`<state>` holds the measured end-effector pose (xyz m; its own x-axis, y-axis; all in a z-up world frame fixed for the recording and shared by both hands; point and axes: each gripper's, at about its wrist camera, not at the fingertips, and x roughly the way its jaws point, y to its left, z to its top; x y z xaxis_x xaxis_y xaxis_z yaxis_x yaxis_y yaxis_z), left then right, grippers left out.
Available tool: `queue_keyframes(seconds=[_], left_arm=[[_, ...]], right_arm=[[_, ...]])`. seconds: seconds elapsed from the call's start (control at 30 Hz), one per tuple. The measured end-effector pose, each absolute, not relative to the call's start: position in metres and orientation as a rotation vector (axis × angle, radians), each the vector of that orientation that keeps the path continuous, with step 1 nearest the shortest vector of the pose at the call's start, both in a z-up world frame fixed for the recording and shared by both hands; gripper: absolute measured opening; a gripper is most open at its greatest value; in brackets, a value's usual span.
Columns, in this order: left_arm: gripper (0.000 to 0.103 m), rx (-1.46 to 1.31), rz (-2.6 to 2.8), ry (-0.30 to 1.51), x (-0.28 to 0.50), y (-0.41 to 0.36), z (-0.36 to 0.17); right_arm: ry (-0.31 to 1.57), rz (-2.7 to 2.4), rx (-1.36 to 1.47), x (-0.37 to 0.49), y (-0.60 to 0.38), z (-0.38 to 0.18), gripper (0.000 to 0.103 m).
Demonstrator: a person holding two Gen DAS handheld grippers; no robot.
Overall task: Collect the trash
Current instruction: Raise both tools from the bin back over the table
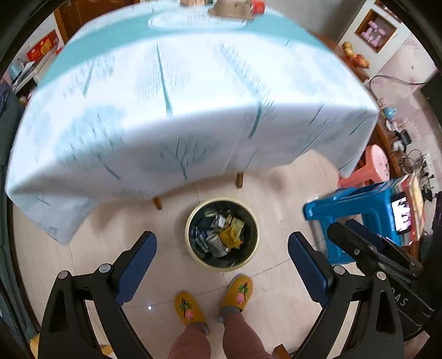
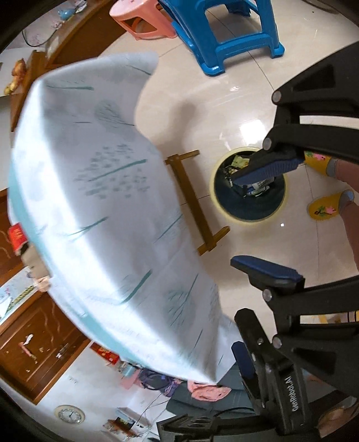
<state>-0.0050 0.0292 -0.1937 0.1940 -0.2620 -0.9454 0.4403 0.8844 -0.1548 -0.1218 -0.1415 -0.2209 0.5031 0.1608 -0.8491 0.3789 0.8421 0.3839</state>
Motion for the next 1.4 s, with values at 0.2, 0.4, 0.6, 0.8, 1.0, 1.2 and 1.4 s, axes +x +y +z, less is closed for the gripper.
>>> queue_keyframes(seconds=[0.2,0.4,0.6,0.8,1.0,1.2,1.4], left_arm=[[0.095,0.149,-0.511,1.202,0.004,0.021,-0.134],[0.095,0.141,-0.498,1.138,0.011,0.006,-0.093],[0.095,0.108,-0.478,1.031,0.022,-0.007,-0.043],[0.095,0.075,-0.449,0.952,0.032,-0.016,-0.007],[0.095,0.048,-0.428,0.994,0.057,-0.025,-0.005],[0.095,0.049,-0.489,1.056,0.104,-0.049,-0.022],[0.095,0.090,-0.579,1.140,0.171,-0.081,-0.036]], right_arm=[[0.993,-0.127,0.557,-0.121,-0.150,-0.170,0.054],[0.923,-0.101,0.529,-0.117,-0.163,-0.127,0.054],[0.871,-0.060,0.492,-0.103,-0.178,-0.087,0.054],[0.826,-0.017,0.439,-0.086,-0.191,-0.060,0.054],[0.792,-0.003,0.395,-0.067,-0.198,-0.043,0.054],[0.797,-0.039,0.372,-0.036,-0.203,-0.047,0.054],[0.800,-0.145,0.418,0.007,-0.219,-0.058,0.054]])
